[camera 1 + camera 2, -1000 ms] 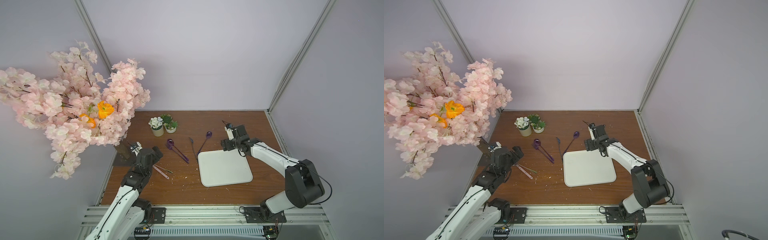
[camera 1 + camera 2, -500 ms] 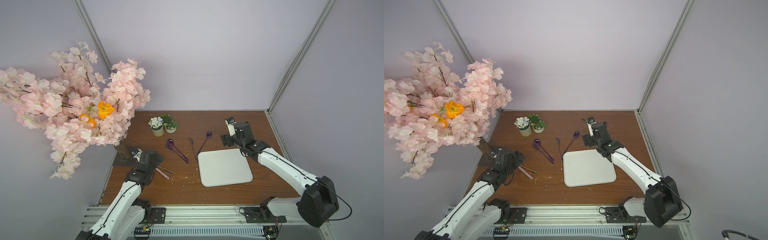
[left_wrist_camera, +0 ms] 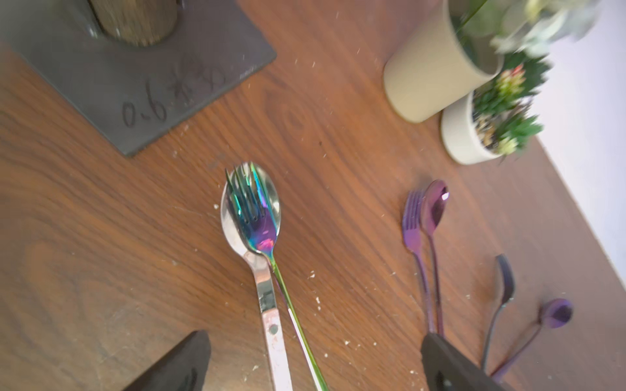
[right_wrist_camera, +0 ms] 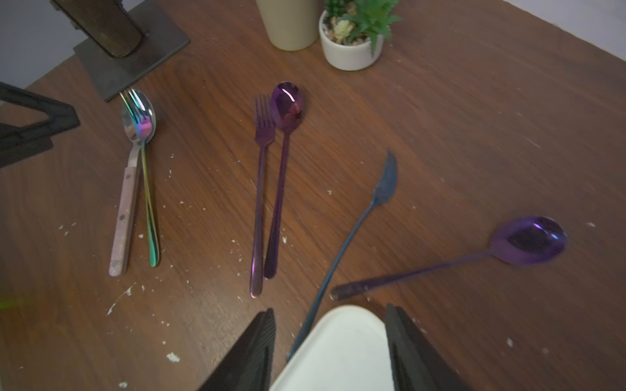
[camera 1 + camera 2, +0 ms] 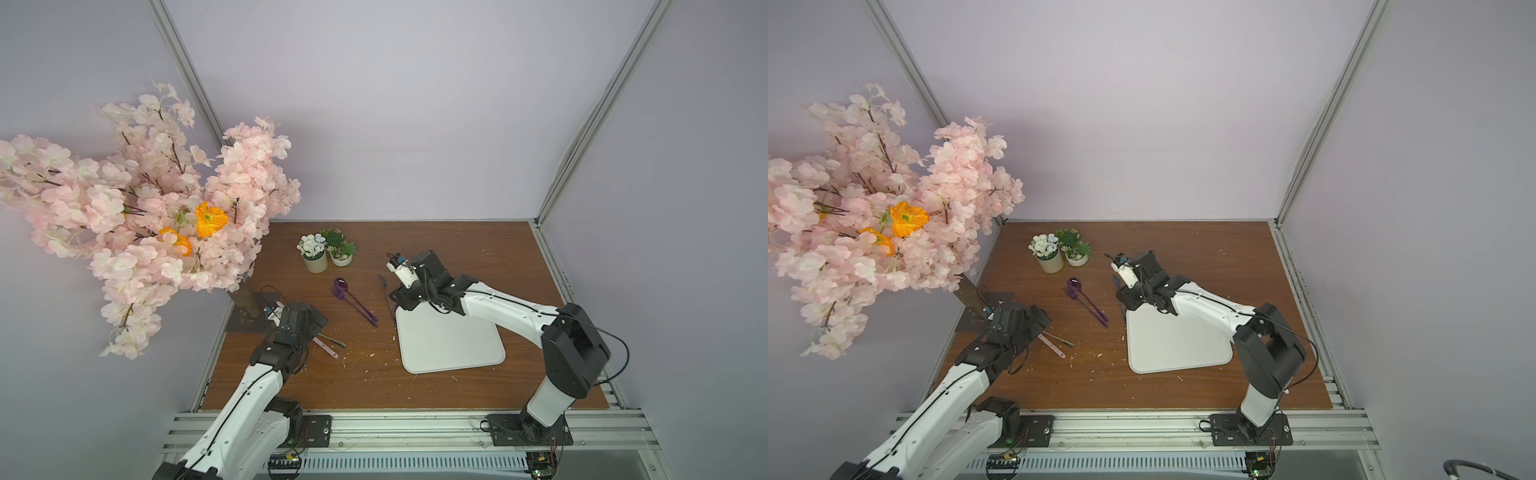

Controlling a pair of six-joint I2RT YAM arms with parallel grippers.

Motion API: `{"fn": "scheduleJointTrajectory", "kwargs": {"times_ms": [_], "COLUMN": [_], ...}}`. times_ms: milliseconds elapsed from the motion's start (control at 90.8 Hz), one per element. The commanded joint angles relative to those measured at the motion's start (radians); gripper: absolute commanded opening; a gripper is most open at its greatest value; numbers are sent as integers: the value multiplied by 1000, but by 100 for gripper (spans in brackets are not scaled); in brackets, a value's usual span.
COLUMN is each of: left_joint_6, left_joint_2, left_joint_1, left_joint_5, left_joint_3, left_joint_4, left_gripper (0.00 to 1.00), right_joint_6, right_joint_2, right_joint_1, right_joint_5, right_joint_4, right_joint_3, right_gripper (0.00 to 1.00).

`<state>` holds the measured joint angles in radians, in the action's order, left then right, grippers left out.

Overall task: Set the spoon and fork side by side
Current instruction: Pick up the fork at the center of the board.

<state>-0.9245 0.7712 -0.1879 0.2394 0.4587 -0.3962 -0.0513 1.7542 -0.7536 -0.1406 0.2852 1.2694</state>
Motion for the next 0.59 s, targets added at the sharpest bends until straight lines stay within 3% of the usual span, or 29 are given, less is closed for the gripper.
{"fn": "scheduleJointTrajectory", "kwargs": {"times_ms": [0, 143, 275, 451, 584], "left_joint_6": [49, 43, 51, 83, 98], "left_joint_2": [-92, -200, -256, -270, -267], "left_joint_1": [11, 12, 12, 11, 11], "left_joint_5": [73, 107, 126, 127, 132], "left_joint_3": [9, -26, -38, -37, -34], "left_joint_4": [-19, -20, -20, -20, -18], "left_gripper": [99, 99, 99, 99, 100], "right_joint_6": [-7, 15, -11, -174, -259], "right_joint_2": [104, 262, 378, 378, 376], "right_joint_1": [-52, -98, -122, -102, -73], "right_joint_5": [-1, 12, 117, 392, 450], "right_joint_4": [30, 125, 209, 215, 228], "right_joint_3": [96, 277, 405, 412, 396], "right_gripper": [49, 43, 39, 41, 42]}}
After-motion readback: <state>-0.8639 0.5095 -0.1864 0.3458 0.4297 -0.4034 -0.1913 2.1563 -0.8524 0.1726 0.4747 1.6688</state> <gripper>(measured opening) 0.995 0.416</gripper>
